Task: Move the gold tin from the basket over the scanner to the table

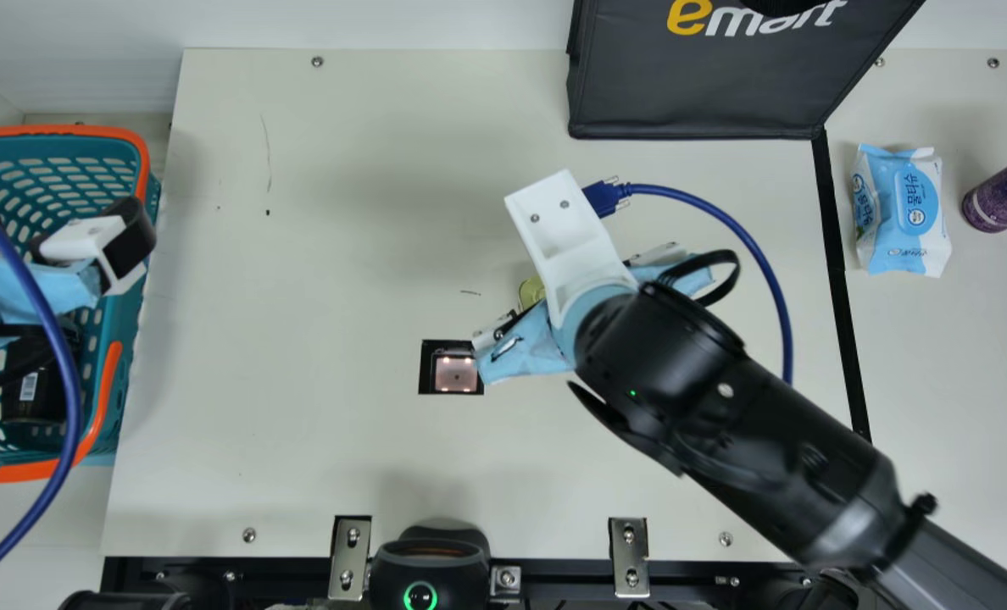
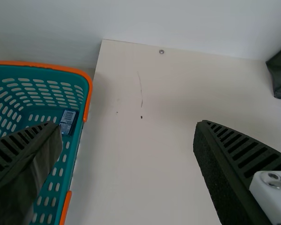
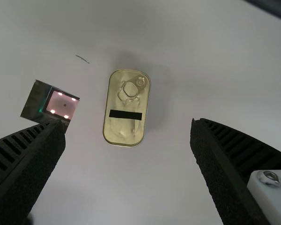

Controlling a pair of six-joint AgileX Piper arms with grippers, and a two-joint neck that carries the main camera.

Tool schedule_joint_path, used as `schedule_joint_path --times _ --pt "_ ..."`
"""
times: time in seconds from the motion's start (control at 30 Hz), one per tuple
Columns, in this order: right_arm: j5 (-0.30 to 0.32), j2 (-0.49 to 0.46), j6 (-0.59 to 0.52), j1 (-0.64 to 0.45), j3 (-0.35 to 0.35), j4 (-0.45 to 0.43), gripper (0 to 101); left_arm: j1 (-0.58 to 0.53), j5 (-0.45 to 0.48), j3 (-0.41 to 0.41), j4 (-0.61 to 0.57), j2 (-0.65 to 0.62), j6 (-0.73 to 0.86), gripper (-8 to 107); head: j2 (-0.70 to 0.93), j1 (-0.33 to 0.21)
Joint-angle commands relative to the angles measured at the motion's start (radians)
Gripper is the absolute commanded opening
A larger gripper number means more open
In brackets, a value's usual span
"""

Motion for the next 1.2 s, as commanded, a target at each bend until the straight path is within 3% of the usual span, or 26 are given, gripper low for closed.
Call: schedule_joint_path --times 0.0,0.37,0.73,1.07,1.17 --pt "-0.018 0.021 0.037 -0.009 0.015 0.007 95 0.000 0.000 0.000 0.000 0.000 0.000 90 0.000 -0.029" --pt "-0.167 0.104 0.132 -0.051 0.132 0.046 95 0.000 0.000 0.000 0.000 0.000 0.000 90 0.000 -0.029" --pt "-0.320 0.174 0.144 -0.089 0.224 0.086 95 0.000 0.000 0.000 0.000 0.000 0.000 90 0.000 -0.029" --pt "-0.387 0.214 0.142 -0.104 0.260 0.090 95 0.000 0.000 0.000 0.000 0.000 0.000 90 0.000 -0.029" --pt "-0.391 0.223 0.146 -0.103 0.263 0.083 75 0.000 0.000 0.000 0.000 0.000 0.000 90 0.000 -0.029"
